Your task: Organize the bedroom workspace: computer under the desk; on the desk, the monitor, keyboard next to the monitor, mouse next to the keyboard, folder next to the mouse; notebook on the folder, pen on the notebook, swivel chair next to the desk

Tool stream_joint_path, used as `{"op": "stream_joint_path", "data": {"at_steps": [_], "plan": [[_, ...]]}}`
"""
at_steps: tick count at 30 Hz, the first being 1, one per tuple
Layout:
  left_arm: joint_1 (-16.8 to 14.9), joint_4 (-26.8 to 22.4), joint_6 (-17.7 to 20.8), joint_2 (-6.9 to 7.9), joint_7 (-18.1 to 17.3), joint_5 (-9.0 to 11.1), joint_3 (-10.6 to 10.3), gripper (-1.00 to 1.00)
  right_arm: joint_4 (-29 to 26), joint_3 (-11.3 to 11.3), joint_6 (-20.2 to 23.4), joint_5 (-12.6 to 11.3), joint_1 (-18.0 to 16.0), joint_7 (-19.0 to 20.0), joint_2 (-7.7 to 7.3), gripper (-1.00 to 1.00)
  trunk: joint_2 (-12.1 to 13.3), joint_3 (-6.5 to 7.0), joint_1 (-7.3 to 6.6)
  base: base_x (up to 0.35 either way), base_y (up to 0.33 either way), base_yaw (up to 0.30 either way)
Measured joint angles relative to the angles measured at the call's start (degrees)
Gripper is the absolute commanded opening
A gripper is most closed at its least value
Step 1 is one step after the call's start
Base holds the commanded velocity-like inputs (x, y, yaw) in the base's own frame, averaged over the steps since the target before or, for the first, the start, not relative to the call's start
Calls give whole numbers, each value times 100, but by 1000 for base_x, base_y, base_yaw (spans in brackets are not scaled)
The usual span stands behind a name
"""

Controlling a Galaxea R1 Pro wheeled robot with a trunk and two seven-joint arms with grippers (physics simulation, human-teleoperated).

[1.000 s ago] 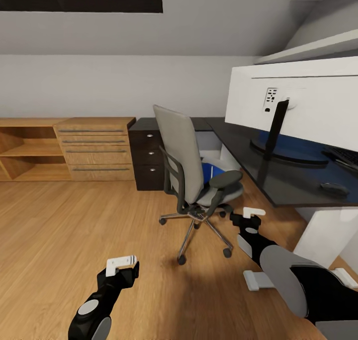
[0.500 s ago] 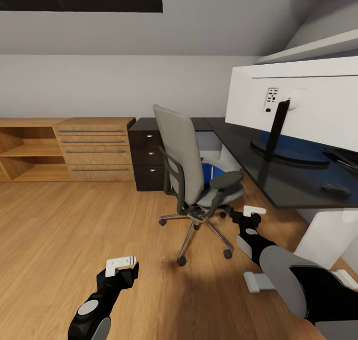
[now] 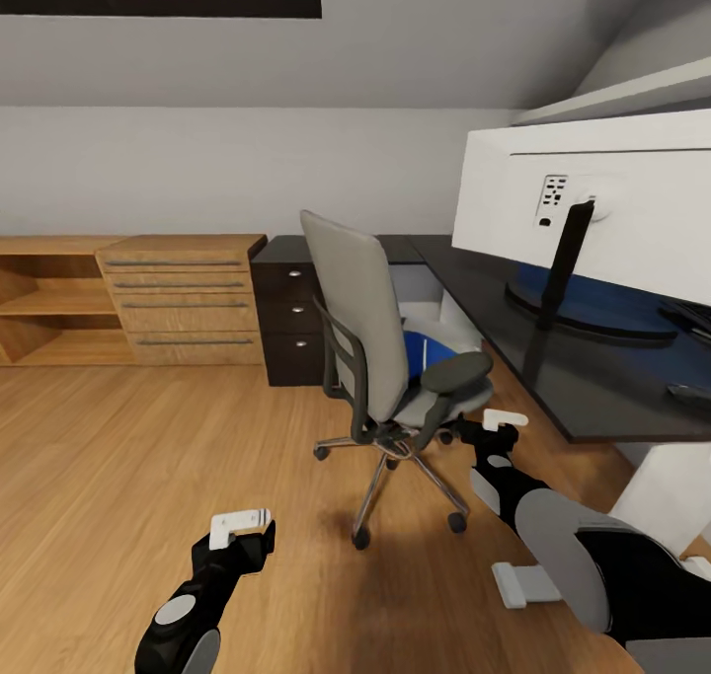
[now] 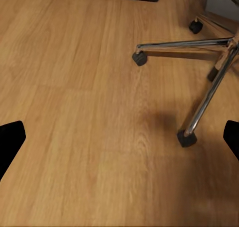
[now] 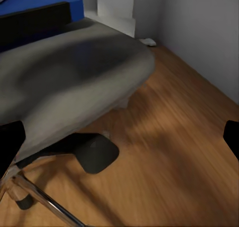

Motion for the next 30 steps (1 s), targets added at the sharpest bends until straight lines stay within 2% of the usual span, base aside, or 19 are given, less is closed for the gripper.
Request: {"op": "stream_joint_path", "data": {"at_steps": [10,12,15,30], "plan": [[1,2,0,0,0,0,1,100,0,1,0,-6,2,0,9,100,0,1,3,85,0,23],[2,0,0,0,0,0,2,100,-1,-60,-8,-25,3,-23,9,100,0,6,3,4,0,169],[1,1,0,0,0,0,1,100,1,-2,0,-8,2,-2,10,100,0,18,3,1,0,204],[1,0,2,0,0,-1,2,100,2,-33,-4,-29,4,-3,71,100,0,82,5,-34,31,215]]}}
